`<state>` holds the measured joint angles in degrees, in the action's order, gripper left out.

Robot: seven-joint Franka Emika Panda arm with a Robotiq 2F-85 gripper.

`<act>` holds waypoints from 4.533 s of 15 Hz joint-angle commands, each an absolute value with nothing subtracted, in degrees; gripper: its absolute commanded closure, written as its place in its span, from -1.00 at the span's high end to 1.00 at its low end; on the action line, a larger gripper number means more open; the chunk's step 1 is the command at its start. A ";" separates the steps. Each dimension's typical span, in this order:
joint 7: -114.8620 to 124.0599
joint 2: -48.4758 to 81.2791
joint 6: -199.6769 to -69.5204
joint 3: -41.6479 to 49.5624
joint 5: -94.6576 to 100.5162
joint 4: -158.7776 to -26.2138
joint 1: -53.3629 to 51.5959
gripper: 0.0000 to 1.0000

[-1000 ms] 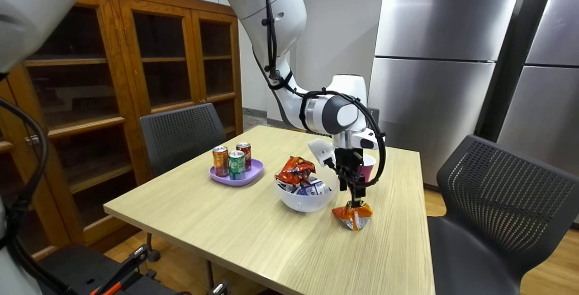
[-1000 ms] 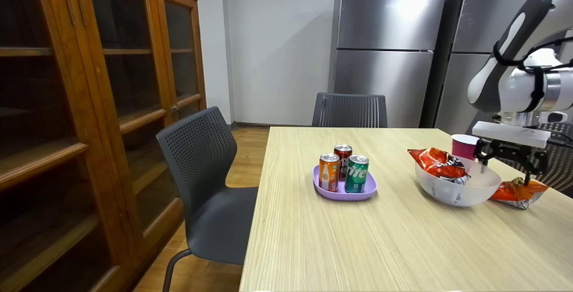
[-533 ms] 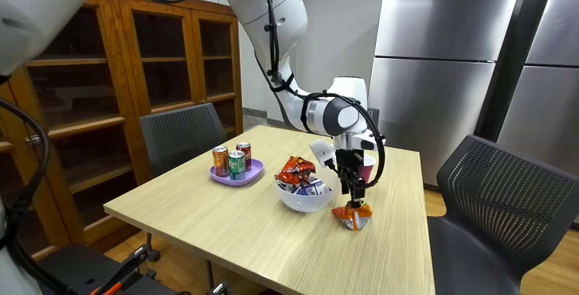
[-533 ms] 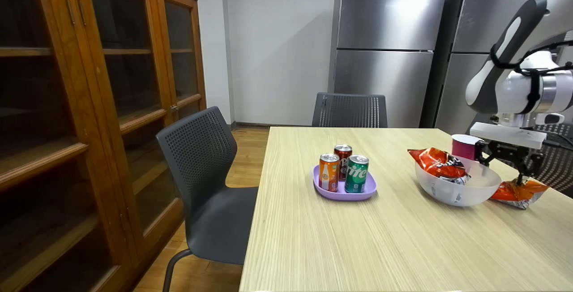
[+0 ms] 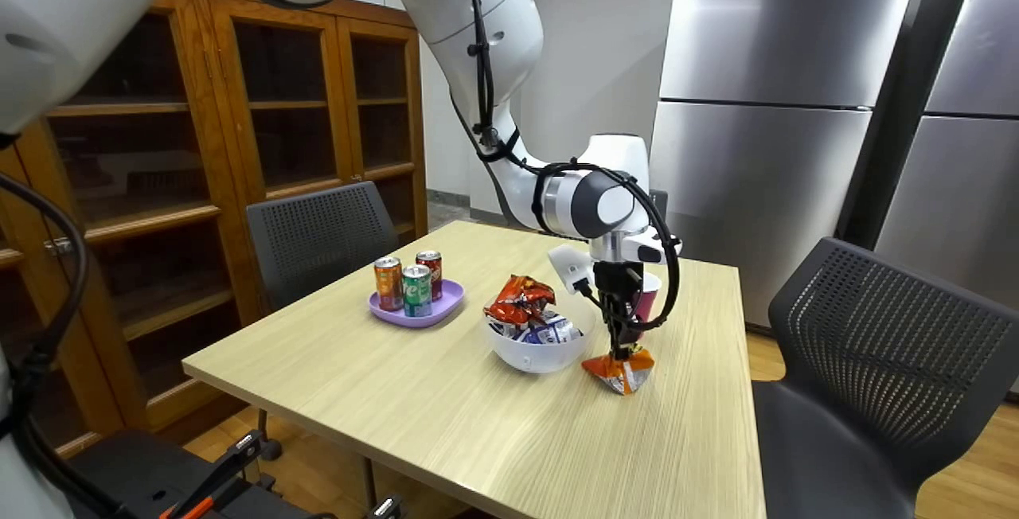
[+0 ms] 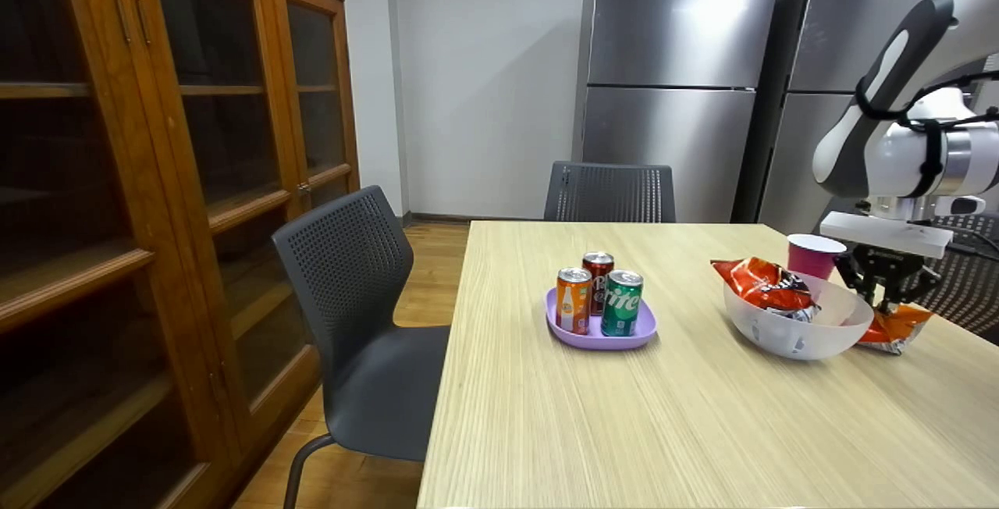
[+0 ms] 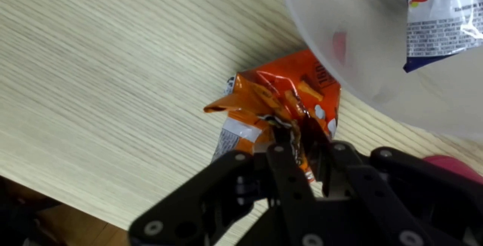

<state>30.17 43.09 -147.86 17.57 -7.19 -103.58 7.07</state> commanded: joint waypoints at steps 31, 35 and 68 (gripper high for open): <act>37.82 14.46 -155.90 20.56 1.93 -128.25 -1.97 -1.00; 37.17 13.72 -155.66 18.94 3.29 -129.56 -2.06 -1.00; 34.11 21.15 -153.87 15.71 2.07 -128.01 -1.79 -0.07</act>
<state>35.44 23.21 -154.79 15.68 2.01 -127.30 -2.19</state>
